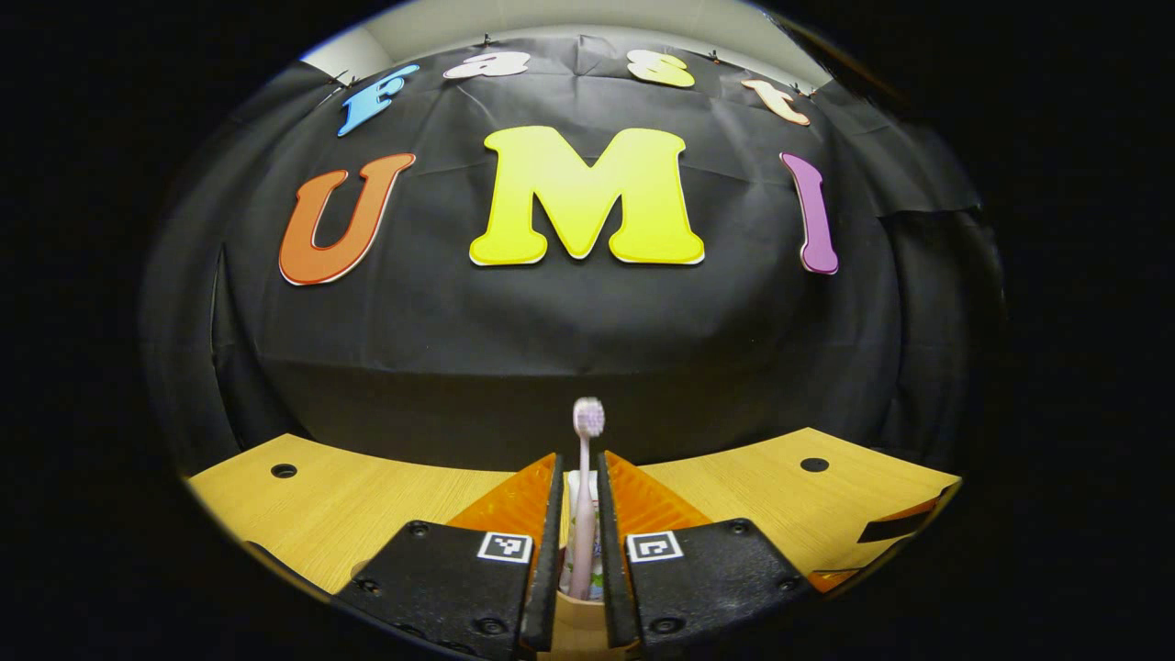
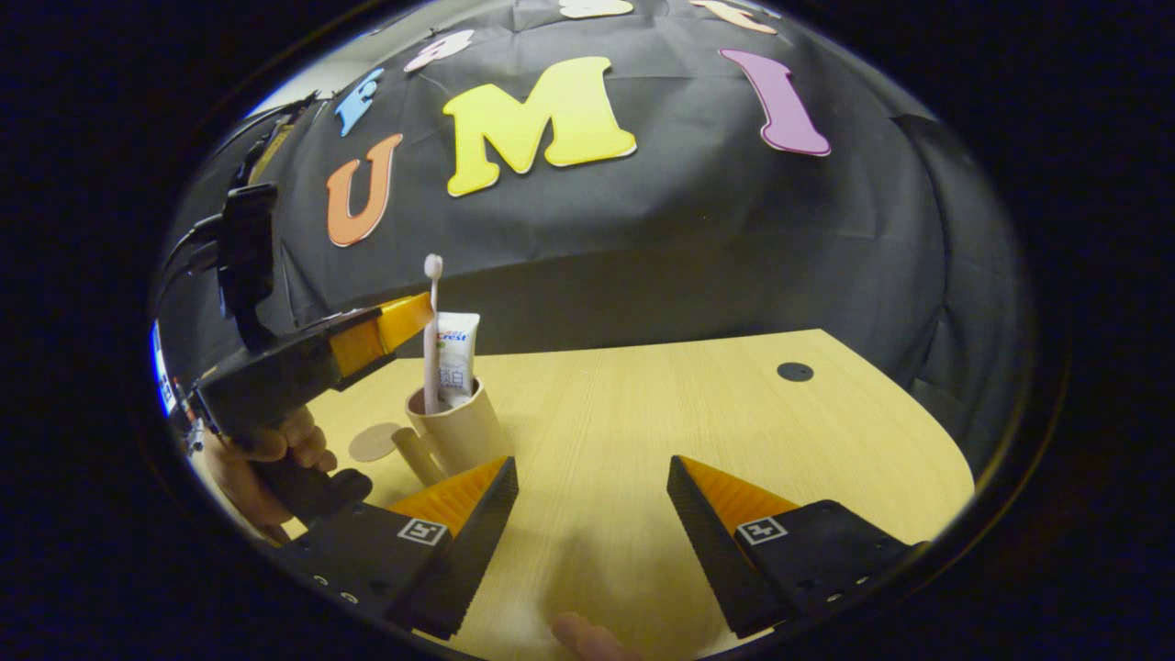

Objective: Put the toothbrush and toothpaste on the desktop into the cup, then pick up the cup and place it on the coaster on the desktop.

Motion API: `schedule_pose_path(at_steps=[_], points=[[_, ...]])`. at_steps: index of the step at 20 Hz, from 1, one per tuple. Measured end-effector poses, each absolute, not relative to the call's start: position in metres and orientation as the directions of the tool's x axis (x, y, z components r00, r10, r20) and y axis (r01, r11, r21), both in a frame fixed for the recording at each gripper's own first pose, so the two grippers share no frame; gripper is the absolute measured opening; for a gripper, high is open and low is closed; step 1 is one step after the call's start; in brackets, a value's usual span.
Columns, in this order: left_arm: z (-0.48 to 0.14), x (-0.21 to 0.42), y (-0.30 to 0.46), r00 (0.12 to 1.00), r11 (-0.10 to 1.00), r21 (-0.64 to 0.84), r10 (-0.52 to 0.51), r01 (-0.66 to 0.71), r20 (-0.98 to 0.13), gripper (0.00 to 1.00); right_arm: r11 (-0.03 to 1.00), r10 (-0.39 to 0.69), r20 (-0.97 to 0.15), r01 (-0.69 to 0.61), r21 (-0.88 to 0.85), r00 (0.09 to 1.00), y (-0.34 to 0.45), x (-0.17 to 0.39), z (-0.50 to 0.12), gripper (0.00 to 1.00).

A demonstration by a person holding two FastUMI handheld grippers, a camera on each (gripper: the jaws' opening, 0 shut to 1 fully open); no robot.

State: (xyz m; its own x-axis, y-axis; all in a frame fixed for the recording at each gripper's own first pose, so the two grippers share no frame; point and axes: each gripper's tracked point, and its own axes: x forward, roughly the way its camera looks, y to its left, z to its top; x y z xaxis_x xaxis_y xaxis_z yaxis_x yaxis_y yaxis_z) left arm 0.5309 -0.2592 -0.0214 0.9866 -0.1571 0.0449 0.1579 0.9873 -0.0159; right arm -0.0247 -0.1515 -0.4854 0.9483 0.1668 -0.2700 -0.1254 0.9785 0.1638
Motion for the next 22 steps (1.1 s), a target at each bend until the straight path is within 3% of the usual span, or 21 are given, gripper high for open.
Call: schedule_pose_path(at_steps=[5,6,7,8,9,12,22], points=[[-0.005,0.506,-0.255,0.984,0.985,-0.016,-0.171,0.172,0.04,0.45,0.982,0.159,-0.269,-0.124,0.143,0.95,-0.146,-0.039,-0.468,0.97],[0.0,0.501,-0.255,0.983,0.984,-0.009,-0.179,0.18,0.04,0.62,0.982,0.159,-0.266,-0.126,0.138,0.951,-0.144,-0.042,-0.461,0.97],[0.005,0.496,-0.255,0.981,0.982,-0.002,-0.19,0.191,0.04,0.72,0.983,0.156,-0.261,-0.125,0.132,0.953,-0.143,-0.045,-0.454,0.97],[0.01,0.489,-0.255,0.979,0.98,0.003,-0.198,0.198,0.043,0.75,0.983,0.156,-0.256,-0.126,0.13,0.954,-0.141,-0.049,-0.447,0.97],[0.015,0.483,-0.254,0.978,0.979,0.006,-0.206,0.206,0.044,0.87,0.983,0.156,-0.254,-0.126,0.131,0.954,-0.138,-0.051,-0.44,0.97],[0.027,0.463,-0.247,0.977,0.978,0.015,-0.208,0.207,0.037,0.94,0.985,0.147,-0.261,-0.116,0.129,0.954,-0.132,-0.061,-0.422,0.97],[0.064,0.396,-0.215,0.986,0.985,0.043,-0.168,0.168,0.009,0.94,0.979,0.189,-0.372,-0.146,0.143,0.909,-0.078,-0.055,-0.395,0.97]])
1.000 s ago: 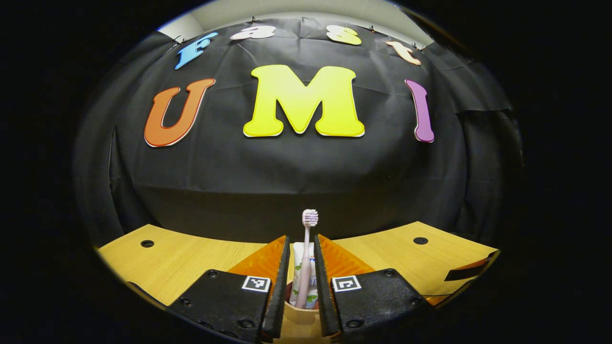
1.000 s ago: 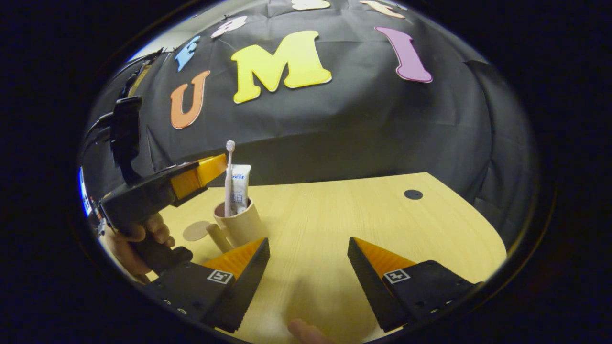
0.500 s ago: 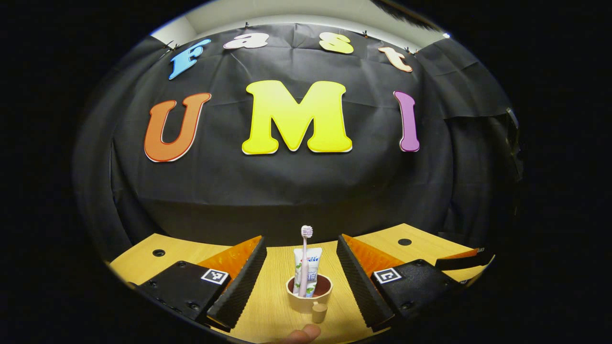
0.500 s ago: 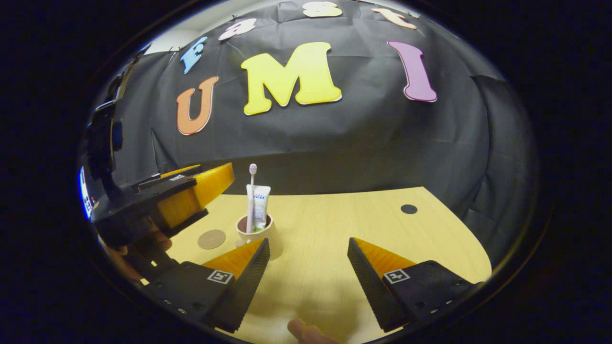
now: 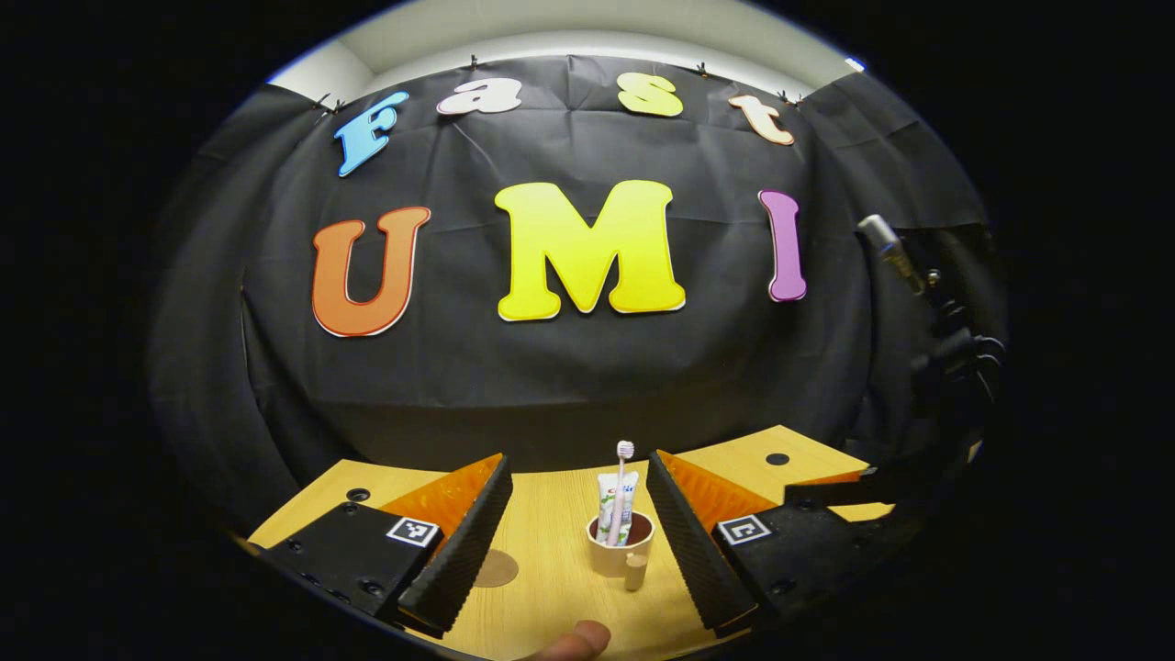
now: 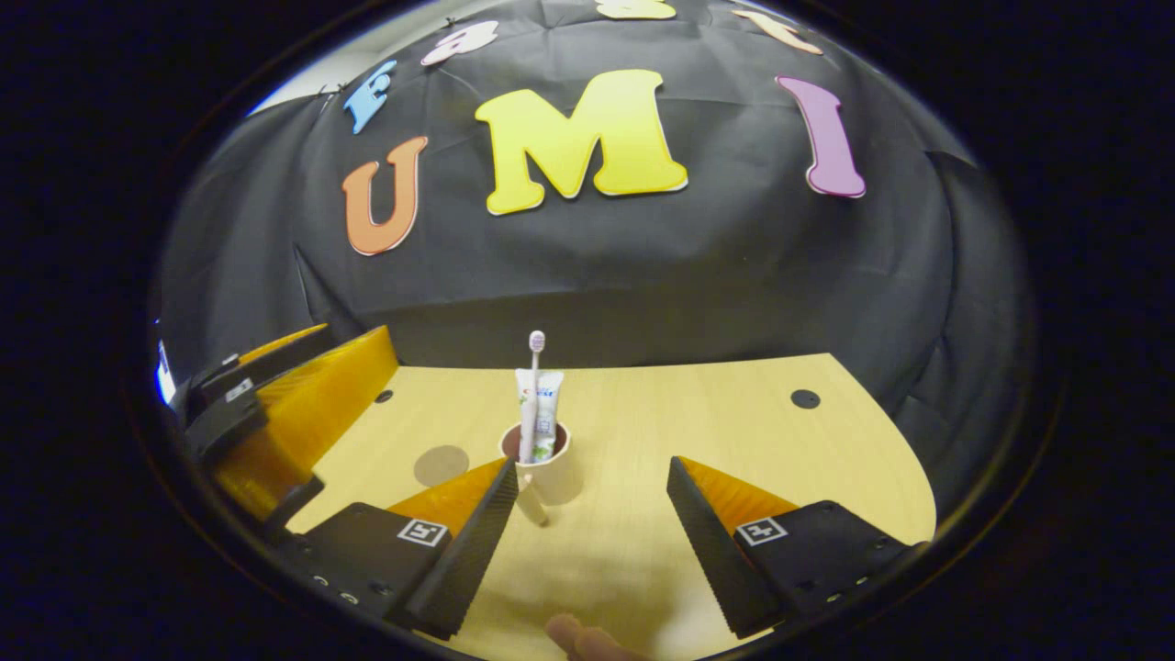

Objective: Put the toothbrush and toothpaste on the desktop into the cup, then pick up the cup and place it on the coaster on the desktop.

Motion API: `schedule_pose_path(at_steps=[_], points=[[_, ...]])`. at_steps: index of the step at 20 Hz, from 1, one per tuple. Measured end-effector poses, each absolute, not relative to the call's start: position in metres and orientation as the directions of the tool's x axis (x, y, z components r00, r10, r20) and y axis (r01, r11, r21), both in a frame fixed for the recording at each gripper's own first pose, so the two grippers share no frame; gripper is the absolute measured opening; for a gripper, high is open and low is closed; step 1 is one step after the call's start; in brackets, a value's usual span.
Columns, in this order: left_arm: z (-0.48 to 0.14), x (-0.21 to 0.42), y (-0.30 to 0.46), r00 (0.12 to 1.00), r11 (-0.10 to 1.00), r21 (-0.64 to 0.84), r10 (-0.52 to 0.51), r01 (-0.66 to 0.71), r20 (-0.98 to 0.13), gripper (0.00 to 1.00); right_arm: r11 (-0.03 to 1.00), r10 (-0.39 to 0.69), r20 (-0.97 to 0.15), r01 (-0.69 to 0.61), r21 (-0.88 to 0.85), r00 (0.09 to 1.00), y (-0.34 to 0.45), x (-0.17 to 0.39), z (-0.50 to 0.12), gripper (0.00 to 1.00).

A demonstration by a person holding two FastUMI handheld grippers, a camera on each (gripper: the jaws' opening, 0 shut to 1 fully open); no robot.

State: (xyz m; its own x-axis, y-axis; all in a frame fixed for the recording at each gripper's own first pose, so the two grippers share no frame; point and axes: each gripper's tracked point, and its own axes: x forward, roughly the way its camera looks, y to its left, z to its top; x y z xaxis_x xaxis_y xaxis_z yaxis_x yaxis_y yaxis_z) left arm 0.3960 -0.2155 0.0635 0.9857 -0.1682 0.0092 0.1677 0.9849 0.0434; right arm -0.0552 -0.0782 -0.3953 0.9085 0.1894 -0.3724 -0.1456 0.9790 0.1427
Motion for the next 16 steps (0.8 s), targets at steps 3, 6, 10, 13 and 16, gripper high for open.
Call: schedule_pose_path(at_steps=[3,6,10,13,16], points=[[0.072,0.379,-0.198,0.988,0.987,0.058,-0.153,0.152,0.013,0.94,0.977,0.207,-0.425,-0.166,0.131,0.881,-0.055,-0.04,-0.4,0.97],[0.086,0.372,-0.187,0.986,0.986,0.056,-0.16,0.157,0.044,0.93,0.978,0.21,-0.499,-0.178,0.111,0.841,-0.036,-0.027,-0.415,0.97],[0.094,0.368,-0.169,0.987,0.988,0.034,-0.151,0.149,0.051,0.93,0.977,0.21,-0.565,-0.198,0.084,0.798,-0.011,-0.011,-0.426,0.97],[0.101,0.359,-0.154,0.988,0.99,0.038,-0.137,0.135,0.064,0.93,0.982,0.183,-0.627,-0.176,0.074,0.757,-0.002,-0.003,-0.442,0.97],[0.103,0.351,-0.14,0.991,0.993,0.028,-0.119,0.118,0.065,0.93,0.989,0.129,-0.712,-0.138,0.046,0.69,0.0,0.008,-0.466,0.97]])
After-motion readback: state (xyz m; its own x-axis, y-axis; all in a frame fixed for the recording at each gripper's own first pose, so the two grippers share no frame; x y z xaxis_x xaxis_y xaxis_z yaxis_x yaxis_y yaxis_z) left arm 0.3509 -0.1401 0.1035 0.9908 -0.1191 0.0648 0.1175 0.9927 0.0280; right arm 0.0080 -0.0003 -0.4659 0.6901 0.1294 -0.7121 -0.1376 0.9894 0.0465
